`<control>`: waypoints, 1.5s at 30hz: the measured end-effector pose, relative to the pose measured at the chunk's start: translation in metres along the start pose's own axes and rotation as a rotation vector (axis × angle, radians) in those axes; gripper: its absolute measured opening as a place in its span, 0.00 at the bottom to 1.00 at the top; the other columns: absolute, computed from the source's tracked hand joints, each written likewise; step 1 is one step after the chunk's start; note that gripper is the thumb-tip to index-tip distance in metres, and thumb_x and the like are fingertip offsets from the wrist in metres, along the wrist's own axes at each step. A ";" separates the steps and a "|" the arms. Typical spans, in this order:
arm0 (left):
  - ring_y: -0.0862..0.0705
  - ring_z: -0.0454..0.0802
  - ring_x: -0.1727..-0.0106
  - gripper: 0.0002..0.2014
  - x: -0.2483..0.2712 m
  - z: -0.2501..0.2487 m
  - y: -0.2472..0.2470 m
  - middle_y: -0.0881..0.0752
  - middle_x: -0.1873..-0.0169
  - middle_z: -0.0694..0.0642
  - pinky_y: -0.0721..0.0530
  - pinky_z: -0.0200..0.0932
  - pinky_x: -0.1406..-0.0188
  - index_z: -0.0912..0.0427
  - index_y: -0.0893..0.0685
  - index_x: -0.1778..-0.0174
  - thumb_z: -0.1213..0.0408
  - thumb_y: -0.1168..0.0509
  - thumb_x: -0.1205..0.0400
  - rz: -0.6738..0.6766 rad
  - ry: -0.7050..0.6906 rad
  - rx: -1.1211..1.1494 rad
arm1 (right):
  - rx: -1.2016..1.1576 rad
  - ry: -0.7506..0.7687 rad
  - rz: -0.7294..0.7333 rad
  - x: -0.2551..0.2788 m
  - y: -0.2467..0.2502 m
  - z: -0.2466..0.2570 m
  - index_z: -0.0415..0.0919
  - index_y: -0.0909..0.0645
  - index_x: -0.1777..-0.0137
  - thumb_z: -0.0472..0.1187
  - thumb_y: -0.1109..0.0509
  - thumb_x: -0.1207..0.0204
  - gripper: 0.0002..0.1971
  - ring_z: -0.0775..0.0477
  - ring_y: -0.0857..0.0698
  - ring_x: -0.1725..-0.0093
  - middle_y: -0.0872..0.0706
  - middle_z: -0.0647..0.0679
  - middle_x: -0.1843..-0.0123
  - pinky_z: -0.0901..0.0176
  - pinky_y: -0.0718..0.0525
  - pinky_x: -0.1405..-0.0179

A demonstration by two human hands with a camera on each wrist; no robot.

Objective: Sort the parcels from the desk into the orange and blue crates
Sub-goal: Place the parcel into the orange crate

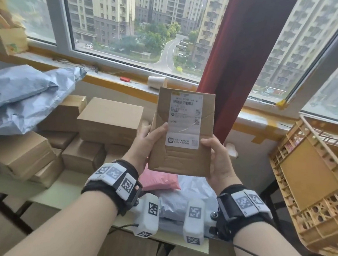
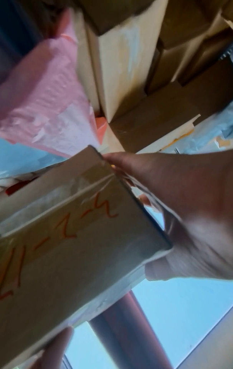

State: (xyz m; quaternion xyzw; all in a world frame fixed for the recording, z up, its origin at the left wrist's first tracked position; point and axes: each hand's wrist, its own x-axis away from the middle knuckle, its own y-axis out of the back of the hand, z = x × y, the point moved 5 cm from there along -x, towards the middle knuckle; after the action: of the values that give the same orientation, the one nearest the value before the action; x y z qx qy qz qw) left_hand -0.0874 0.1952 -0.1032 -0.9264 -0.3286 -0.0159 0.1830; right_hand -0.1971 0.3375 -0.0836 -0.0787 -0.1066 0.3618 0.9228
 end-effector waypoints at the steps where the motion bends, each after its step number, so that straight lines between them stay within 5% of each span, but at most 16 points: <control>1: 0.12 0.61 0.43 0.32 0.001 0.002 -0.003 0.10 0.44 0.59 0.15 0.64 0.42 0.52 0.21 0.31 0.42 0.26 0.29 0.005 -0.010 0.012 | -0.022 -0.011 -0.020 0.002 0.004 -0.003 0.52 0.13 0.38 0.49 0.29 0.37 0.24 0.28 0.20 0.29 0.13 0.38 0.35 0.24 0.24 0.30; 8: 0.13 0.51 0.56 0.26 0.006 0.016 -0.008 0.11 0.46 0.58 0.15 0.44 0.69 0.52 0.19 0.33 0.49 0.27 0.27 0.003 -0.011 0.068 | -0.135 -0.011 -0.107 0.010 0.021 -0.011 0.47 0.13 0.38 0.48 0.28 0.31 0.21 0.34 0.15 0.39 0.12 0.38 0.35 0.32 0.16 0.37; 12: 0.14 0.54 0.49 0.28 0.004 0.014 -0.017 0.11 0.43 0.57 0.14 0.48 0.57 0.51 0.19 0.35 0.48 0.27 0.31 0.041 -0.027 0.071 | -0.157 0.010 -0.166 0.012 0.032 -0.004 0.47 0.14 0.47 0.47 0.29 0.22 0.07 0.43 0.11 0.52 0.08 0.44 0.50 0.44 0.11 0.50; 14: 0.13 0.54 0.51 0.23 0.001 0.010 -0.023 0.11 0.46 0.57 0.15 0.49 0.55 0.53 0.17 0.39 0.50 0.28 0.29 0.048 -0.026 0.086 | -0.166 0.031 -0.181 0.015 0.037 0.001 0.46 0.14 0.43 0.50 0.29 0.21 0.12 0.40 0.10 0.48 0.08 0.43 0.45 0.44 0.11 0.46; 19: 0.15 0.49 0.61 0.09 -0.003 0.001 -0.052 0.11 0.56 0.55 0.16 0.40 0.66 0.54 0.14 0.48 0.57 0.30 0.22 0.104 -0.033 0.102 | -0.221 0.056 -0.236 0.025 0.052 0.009 0.42 0.20 0.28 0.54 0.29 0.22 0.26 0.37 0.12 0.38 0.12 0.39 0.36 0.40 0.12 0.39; 24: 0.15 0.56 0.51 0.29 0.001 -0.001 -0.091 0.11 0.46 0.62 0.16 0.49 0.53 0.60 0.16 0.37 0.50 0.27 0.32 0.174 -0.036 0.094 | -0.257 0.079 -0.244 0.042 0.079 0.024 0.43 0.18 0.29 0.53 0.34 0.19 0.22 0.39 0.12 0.38 0.11 0.41 0.37 0.42 0.13 0.39; 26: 0.15 0.56 0.52 0.30 0.002 0.002 -0.108 0.12 0.45 0.62 0.15 0.48 0.55 0.61 0.17 0.36 0.50 0.27 0.32 0.207 -0.030 0.101 | -0.238 0.096 -0.249 0.047 0.095 0.032 0.44 0.18 0.29 0.53 0.34 0.19 0.22 0.39 0.13 0.36 0.11 0.41 0.37 0.39 0.16 0.33; 30: 0.14 0.65 0.41 0.27 0.005 0.010 -0.148 0.13 0.40 0.64 0.19 0.61 0.36 0.59 0.16 0.35 0.50 0.28 0.27 0.267 -0.013 0.093 | -0.184 0.107 -0.307 0.060 0.133 0.045 0.47 0.17 0.31 0.57 0.33 0.20 0.22 0.39 0.14 0.34 0.10 0.43 0.37 0.35 0.20 0.29; 34: 0.17 0.67 0.35 0.25 0.010 0.020 -0.199 0.13 0.39 0.62 0.22 0.66 0.31 0.58 0.15 0.35 0.49 0.28 0.26 0.307 0.002 0.081 | -0.152 0.126 -0.348 0.078 0.178 0.063 0.48 0.16 0.31 0.57 0.32 0.22 0.23 0.39 0.14 0.34 0.11 0.43 0.37 0.34 0.22 0.27; 38: 0.13 0.61 0.41 0.20 0.019 0.035 -0.258 0.12 0.42 0.61 0.16 0.57 0.38 0.59 0.17 0.36 0.54 0.31 0.21 0.335 0.031 0.074 | -0.103 0.153 -0.395 0.106 0.229 0.081 0.50 0.17 0.31 0.59 0.32 0.22 0.23 0.39 0.14 0.35 0.10 0.45 0.38 0.35 0.20 0.30; 42: 0.11 0.51 0.51 0.08 0.032 0.053 -0.321 0.09 0.49 0.57 0.14 0.47 0.45 0.54 0.15 0.45 0.59 0.34 0.18 0.349 0.084 0.084 | -0.098 0.160 -0.385 0.133 0.283 0.102 0.50 0.18 0.29 0.59 0.36 0.20 0.24 0.40 0.13 0.36 0.11 0.43 0.36 0.46 0.14 0.44; 45: 0.11 0.50 0.55 0.07 0.039 0.060 -0.370 0.09 0.50 0.56 0.12 0.43 0.55 0.53 0.15 0.46 0.60 0.35 0.17 0.328 0.103 0.099 | -0.026 0.188 -0.356 0.150 0.325 0.123 0.52 0.17 0.30 0.61 0.41 0.18 0.24 0.42 0.16 0.33 0.11 0.47 0.36 0.44 0.17 0.41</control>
State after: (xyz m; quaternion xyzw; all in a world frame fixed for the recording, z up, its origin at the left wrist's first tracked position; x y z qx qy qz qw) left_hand -0.2898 0.5049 -0.0317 -0.9554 -0.1636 -0.0173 0.2451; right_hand -0.3324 0.6848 -0.0163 -0.1037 -0.0369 0.1824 0.9770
